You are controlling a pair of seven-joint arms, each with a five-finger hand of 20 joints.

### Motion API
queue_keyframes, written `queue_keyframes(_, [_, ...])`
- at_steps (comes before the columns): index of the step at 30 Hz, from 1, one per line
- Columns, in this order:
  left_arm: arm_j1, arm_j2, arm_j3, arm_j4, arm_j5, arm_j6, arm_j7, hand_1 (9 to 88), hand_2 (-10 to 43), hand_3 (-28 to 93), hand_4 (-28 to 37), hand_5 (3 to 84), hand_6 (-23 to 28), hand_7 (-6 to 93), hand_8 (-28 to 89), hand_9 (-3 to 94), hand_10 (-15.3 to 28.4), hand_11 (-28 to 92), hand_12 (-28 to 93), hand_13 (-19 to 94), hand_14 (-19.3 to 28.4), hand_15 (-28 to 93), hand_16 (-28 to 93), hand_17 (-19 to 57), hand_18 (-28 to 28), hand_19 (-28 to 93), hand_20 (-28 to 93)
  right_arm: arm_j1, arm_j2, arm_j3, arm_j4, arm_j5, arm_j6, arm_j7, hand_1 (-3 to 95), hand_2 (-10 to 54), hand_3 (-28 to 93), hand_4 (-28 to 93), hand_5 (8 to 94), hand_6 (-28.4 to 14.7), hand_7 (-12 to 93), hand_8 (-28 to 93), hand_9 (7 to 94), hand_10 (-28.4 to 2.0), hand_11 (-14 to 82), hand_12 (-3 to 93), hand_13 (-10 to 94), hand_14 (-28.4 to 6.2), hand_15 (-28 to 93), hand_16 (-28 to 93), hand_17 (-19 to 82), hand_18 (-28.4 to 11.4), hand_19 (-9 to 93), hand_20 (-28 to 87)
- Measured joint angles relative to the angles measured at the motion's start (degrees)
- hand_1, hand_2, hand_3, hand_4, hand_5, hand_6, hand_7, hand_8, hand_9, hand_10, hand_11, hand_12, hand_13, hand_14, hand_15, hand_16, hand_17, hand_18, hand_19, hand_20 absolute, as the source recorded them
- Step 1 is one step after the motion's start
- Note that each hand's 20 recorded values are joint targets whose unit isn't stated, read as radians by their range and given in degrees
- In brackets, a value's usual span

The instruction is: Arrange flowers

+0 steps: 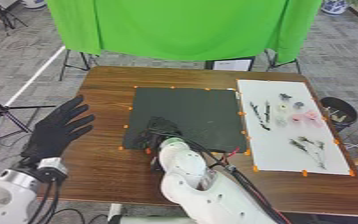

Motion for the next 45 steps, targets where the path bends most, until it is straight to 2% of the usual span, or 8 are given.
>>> queue_keyframes(10, [5.86, -3.37, -3.45, -2.67, 0.47, 1.08, 1.99, 23.3, -5.3, 70, -28.3, 24.2, 3.5, 16.0, -10, 20.5, 10.5, 13, 18, 16, 15.2, 26, 1, -10.8, 18.8, 32, 9, 1.21, 6.60, 2.09, -8.16, -0.35, -2.57, -3.99, 13.3, -7.3, 84, -22, 50.9, -6.2, 54, -18, 56.9, -14.2, 65.3, 52.3, 56, -14.1, 84, 36, 23, -21.6, 80, 45])
queue_keyframes(16, [6.95, -4.55, -4.02, -2.75, 0.72, 1.16, 2.11, 23.2, -5.4, 70, -28.3, 24.2, 3.4, 16.1, -10, 20.5, 10.5, 13, 18, 16, 15.2, 26, 1, -10.8, 18.8, 32, 9, -0.26, 16.31, 11.20, -19.13, 6.63, -0.49, -6.63, 14.8, -8.8, 85, -25, 46.5, -7.8, 39, -14, 49.1, -16.7, 56.0, 37.6, 50, -14.6, 78, 28, 21, -21.9, 77, 43])
queue_keyframes(22, [7.76, -4.95, -4.65, -2.95, 0.94, 1.18, 2.45, 23.1, -5.7, 70, -28.3, 24.2, 3.5, 16.0, -10, 20.5, 10.5, 13, 18, 16, 15.2, 26, 1, -10.8, 18.8, 32, 9, -7.69, 30.09, 23.64, -27.10, 7.18, -0.41, -4.37, 14.9, -9.5, 77, -28, 49.5, -8.0, 37, -12, 52.2, -15.5, 57.2, 37.6, 52, -13.2, 77, 28, 23, -21.5, 78, 43])
queue_keyframes(29, [8.03, -5.14, -4.77, -2.95, 1.14, 1.16, 2.63, 23.1, -5.7, 70, -28.3, 24.1, 3.4, 16.0, -10, 20.5, 10.6, 13, 18, 16, 15.2, 26, 1, -10.9, 18.9, 32, 9, -23.04, 43.32, 42.06, -28.32, 7.38, -1.75, 3.62, 20.4, -9.5, 69, -28, 52.0, -7.6, 36, -12, 54.5, -15.1, 57.1, 39.2, 55, -12.7, 77, 29, 25, -21.4, 80, 43])
queue_keyframes(33, [8.30, -5.26, -4.88, -2.95, 1.25, 1.16, 2.62, 23.2, -5.6, 70, -28.3, 24.1, 3.4, 16.1, -10, 20.5, 10.6, 13, 18, 16, 15.3, 26, 1, -10.9, 18.9, 32, 9, -30.81, 47.02, 51.35, -28.52, 7.69, -6.35, 5.45, 40.2, -9.5, 34, -28, 50.1, -9.1, 32, -11, 51.1, -15.7, 56.7, 40.0, 52, -13.1, 76, 30, 23, -21.6, 79, 42])
queue_keyframes(34, [8.38, -5.31, -4.94, -2.95, 1.29, 1.16, 2.61, 23.2, -5.6, 70, -28.3, 24.1, 3.4, 16.1, -10, 20.5, 10.5, 13, 18, 16, 15.3, 26, 1, -10.9, 18.8, 32, 9, -32.07, 47.27, 53.03, -28.64, 8.15, -8.09, 5.91, 41.3, -9.5, 31, -28, 49.7, -9.3, 32, -11, 50.5, -15.9, 56.8, 39.9, 51, -13.3, 76, 29, 23, -21.7, 79, 42])
queue_keyframes(39, [8.58, -5.61, -5.08, -2.98, 1.43, 1.17, 2.56, 23.2, -5.5, 70, -28.3, 24.1, 3.4, 16.0, -10, 20.5, 10.5, 13, 18, 16, 15.3, 26, 1, -10.8, 18.8, 32, 9, -34.43, 46.88, 57.50, -28.90, 17.80, -18.56, 10.62, 31.8, -9.5, 51, -28, 48.8, -9.9, 30, -10, 48.9, -16.2, 56.9, 39.2, 50, -13.6, 76, 28, 22, -21.8, 79, 42])
queue_keyframes(45, [8.56, -5.71, -5.07, -2.98, 1.49, 1.18, 2.52, 23.2, -5.5, 70, -28.3, 24.1, 3.4, 16.0, -10, 20.5, 10.5, 13, 18, 16, 15.2, 26, 1, -10.8, 18.8, 32, 9, -37.97, 46.53, 60.06, -28.87, 20.61, -20.05, 11.41, 28.5, -9.5, 58, -28, 49.6, -9.6, 31, -10, 50.0, -16.3, 57.1, 38.8, 50, -13.4, 76, 28, 23, -21.9, 78, 42])
